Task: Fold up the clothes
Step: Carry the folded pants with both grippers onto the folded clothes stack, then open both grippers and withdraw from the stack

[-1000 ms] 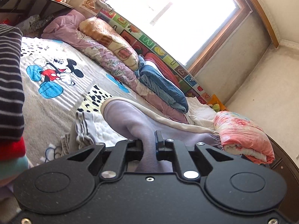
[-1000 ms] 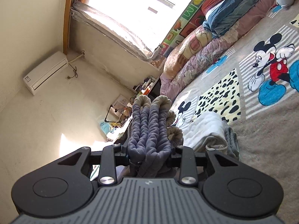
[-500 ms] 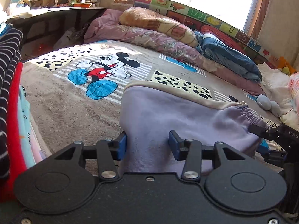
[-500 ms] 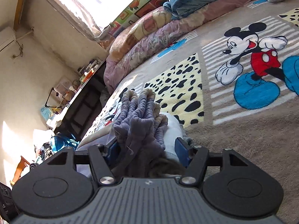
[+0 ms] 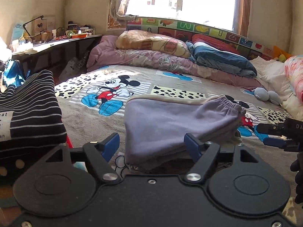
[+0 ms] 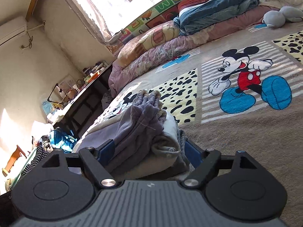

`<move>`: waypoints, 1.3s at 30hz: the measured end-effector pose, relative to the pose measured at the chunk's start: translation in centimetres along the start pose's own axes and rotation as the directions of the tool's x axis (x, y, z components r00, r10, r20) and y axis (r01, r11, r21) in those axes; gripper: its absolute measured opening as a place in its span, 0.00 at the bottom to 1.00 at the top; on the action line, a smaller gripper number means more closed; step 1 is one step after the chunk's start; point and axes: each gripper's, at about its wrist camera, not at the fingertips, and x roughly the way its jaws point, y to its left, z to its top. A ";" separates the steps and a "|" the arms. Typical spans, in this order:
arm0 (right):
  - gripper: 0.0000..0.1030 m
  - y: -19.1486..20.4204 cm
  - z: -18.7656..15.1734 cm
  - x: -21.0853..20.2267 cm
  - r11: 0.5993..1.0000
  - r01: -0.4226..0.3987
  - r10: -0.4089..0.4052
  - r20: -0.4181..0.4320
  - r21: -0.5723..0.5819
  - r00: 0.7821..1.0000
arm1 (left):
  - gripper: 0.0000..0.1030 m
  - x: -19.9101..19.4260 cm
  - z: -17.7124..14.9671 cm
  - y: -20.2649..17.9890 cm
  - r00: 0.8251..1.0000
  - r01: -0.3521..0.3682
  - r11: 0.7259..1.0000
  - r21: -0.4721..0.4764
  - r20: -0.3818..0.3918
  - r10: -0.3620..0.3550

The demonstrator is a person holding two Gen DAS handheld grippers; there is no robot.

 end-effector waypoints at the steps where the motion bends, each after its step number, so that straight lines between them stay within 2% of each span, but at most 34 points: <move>1: 0.83 0.8 -0.2 -0.7 0.999 0.014 -0.014 -0.014 -0.029 1.000 | 0.81 -0.6 -0.1 0.1 1.000 0.003 1.000 -0.005 -0.013 -0.003; 2: 0.85 1.8 -0.4 -1.5 0.997 0.035 -0.036 -0.027 -0.063 0.999 | 0.85 -1.0 -0.3 0.2 1.000 0.004 1.000 -0.010 -0.023 -0.004; 6: 0.98 5.1 -1.2 -4.4 0.987 0.072 -0.080 -0.047 -0.145 0.996 | 0.88 -3.3 -0.7 0.3 0.999 -0.003 0.999 -0.039 -0.036 0.002; 10: 1.00 8.2 -1.6 -7.2 0.967 0.113 -0.129 -0.056 -0.229 0.990 | 1.00 -6.1 -0.4 -0.7 0.999 -0.036 0.998 -0.041 -0.018 0.036; 13: 1.00 9.9 -1.8 -9.0 0.953 0.145 -0.165 -0.054 -0.265 0.985 | 1.00 -8.1 -0.3 -1.7 0.997 -0.080 0.996 -0.031 0.009 0.080; 16: 1.00 11.3 -2.2 -10.6 0.943 0.175 -0.194 -0.043 -0.282 0.980 | 1.00 -9.6 -0.1 -2.4 0.992 -0.124 0.992 -0.027 0.001 0.124; 20: 1.00 12.8 -2.7 -12.7 0.928 0.206 -0.228 -0.036 -0.310 0.973 | 1.00 -11.4 -0.3 -2.8 0.994 -0.107 0.994 -0.032 -0.002 0.107; 26: 1.00 14.8 -3.4 -15.1 0.901 0.243 -0.266 -0.014 -0.360 0.964 | 1.00 -13.2 -0.8 -3.8 0.987 -0.160 0.987 0.015 0.002 0.160; 39: 1.00 17.4 -5.0 -18.1 0.865 0.299 -0.321 0.013 -0.402 0.947 | 1.00 -16.4 -1.2 -4.5 0.984 -0.177 0.984 0.029 -0.006 0.177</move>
